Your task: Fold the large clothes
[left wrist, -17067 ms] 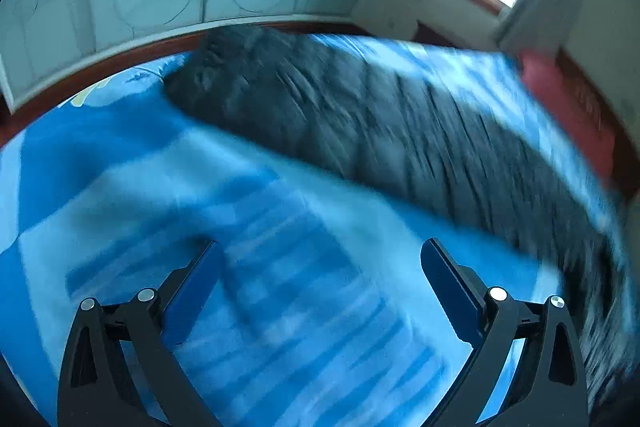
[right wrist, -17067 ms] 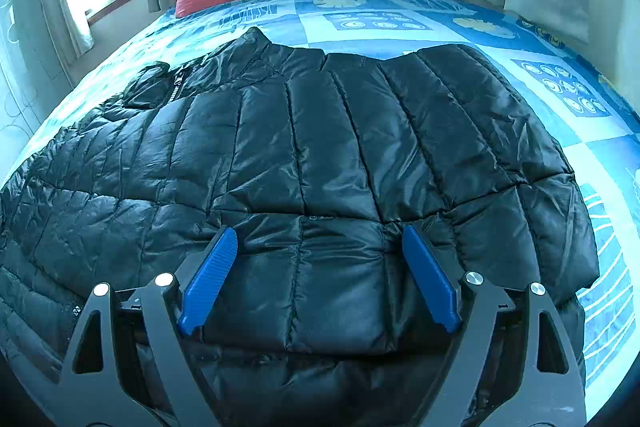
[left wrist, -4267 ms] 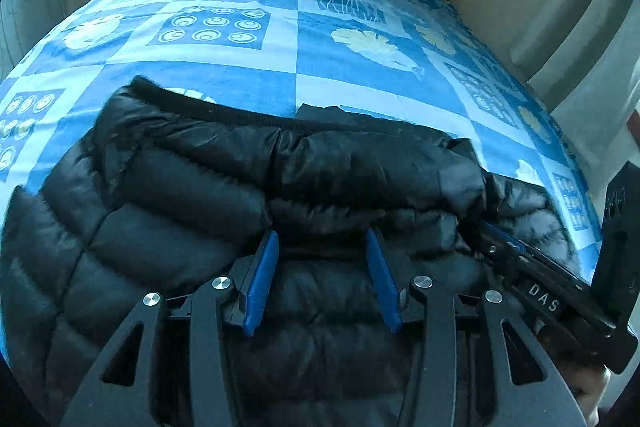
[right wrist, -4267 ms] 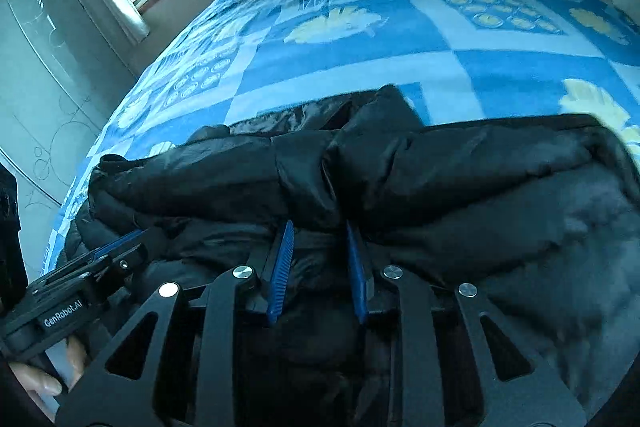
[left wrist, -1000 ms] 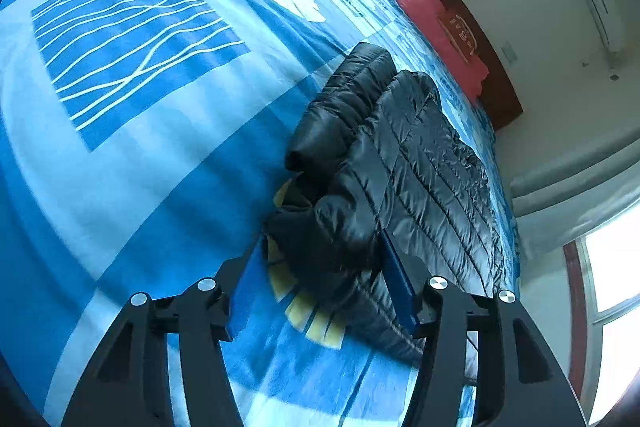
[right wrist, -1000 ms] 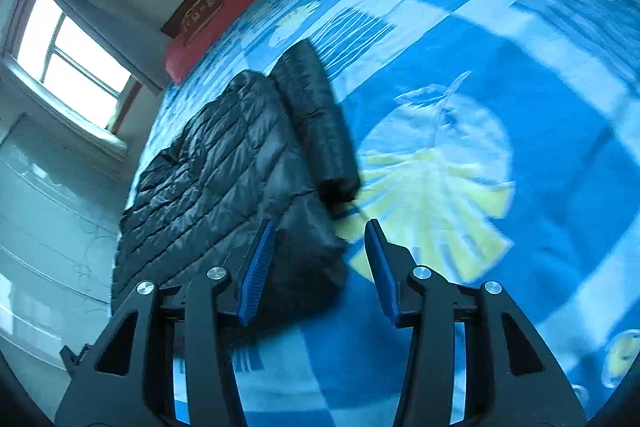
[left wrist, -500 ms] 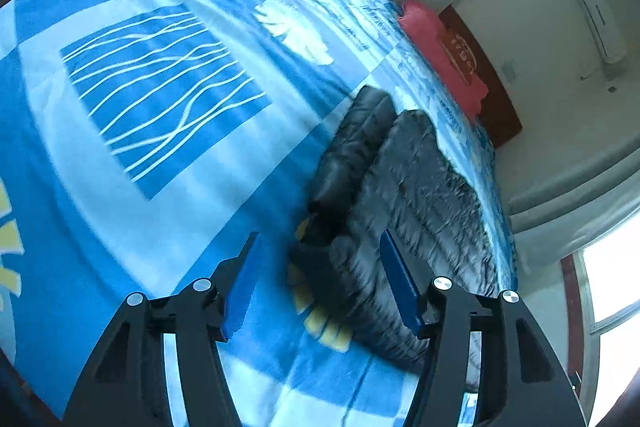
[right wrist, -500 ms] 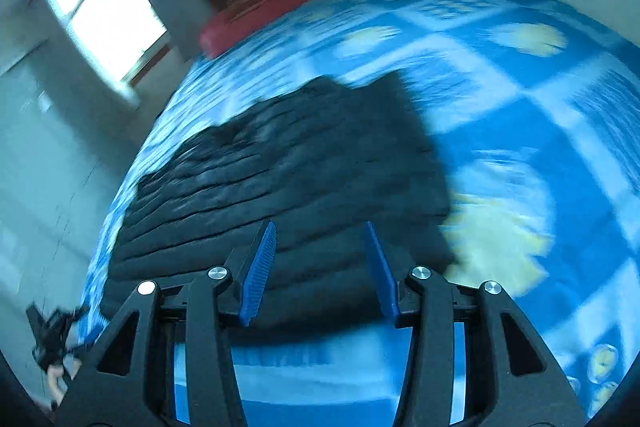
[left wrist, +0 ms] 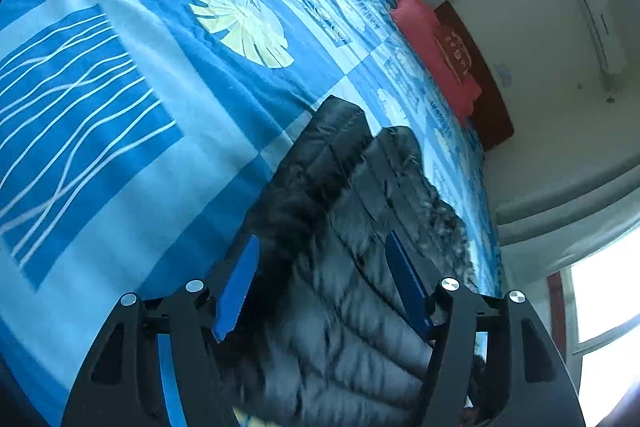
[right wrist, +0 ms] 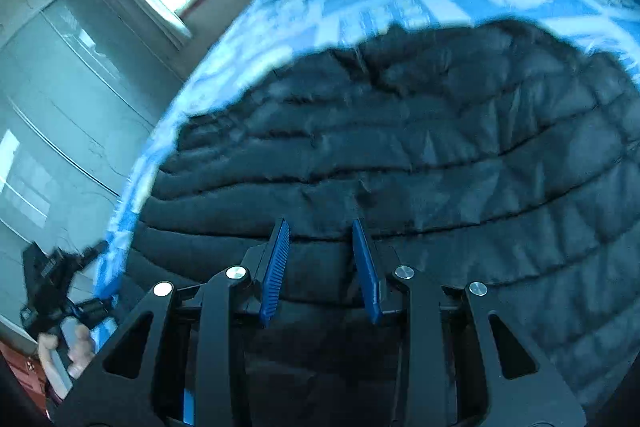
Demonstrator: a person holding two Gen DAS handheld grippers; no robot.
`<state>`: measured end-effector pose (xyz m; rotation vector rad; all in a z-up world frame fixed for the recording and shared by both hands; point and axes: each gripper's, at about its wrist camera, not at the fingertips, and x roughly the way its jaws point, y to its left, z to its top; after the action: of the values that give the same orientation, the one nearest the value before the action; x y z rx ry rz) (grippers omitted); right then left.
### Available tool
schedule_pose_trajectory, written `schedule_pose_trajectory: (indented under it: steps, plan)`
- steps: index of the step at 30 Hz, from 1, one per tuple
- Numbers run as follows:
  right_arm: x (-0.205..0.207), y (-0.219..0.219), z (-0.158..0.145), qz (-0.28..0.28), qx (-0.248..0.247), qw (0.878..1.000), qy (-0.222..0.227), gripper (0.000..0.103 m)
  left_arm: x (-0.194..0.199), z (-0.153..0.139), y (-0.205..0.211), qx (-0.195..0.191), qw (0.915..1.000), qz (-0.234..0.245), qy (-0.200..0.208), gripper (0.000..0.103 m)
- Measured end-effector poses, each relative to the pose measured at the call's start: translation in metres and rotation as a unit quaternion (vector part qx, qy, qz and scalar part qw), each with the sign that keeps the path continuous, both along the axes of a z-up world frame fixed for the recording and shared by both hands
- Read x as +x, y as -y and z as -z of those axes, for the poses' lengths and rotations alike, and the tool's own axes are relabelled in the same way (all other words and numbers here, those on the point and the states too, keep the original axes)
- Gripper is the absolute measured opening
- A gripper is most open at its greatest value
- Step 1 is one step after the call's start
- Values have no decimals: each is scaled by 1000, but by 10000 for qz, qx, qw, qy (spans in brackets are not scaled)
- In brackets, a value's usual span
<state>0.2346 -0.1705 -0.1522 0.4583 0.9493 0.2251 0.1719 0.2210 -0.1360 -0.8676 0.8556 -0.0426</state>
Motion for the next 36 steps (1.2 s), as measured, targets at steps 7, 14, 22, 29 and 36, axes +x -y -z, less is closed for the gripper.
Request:
schedule_pose_trajectory:
  steps: [7, 14, 22, 29, 36]
  plan:
    - [2, 7, 19, 25, 144, 9999, -59, 24, 33, 22, -23, -223, 9991, 229, -278, 72]
    - [2, 6, 23, 102, 91, 9999, -62, 24, 50, 40, -13, -810, 9927, 819, -354, 72]
    - [3, -5, 26, 95, -59, 9999, -18, 24, 51, 41, 6, -643, 9928, 979, -245, 66]
    - [1, -13, 26, 118, -152, 9998, 17, 23, 38, 9, 20, -416, 9936, 1052, 65, 32]
    - [-16, -10, 7, 223, -75, 9996, 124, 26, 19, -57, 61, -140, 9909, 1163, 661, 26]
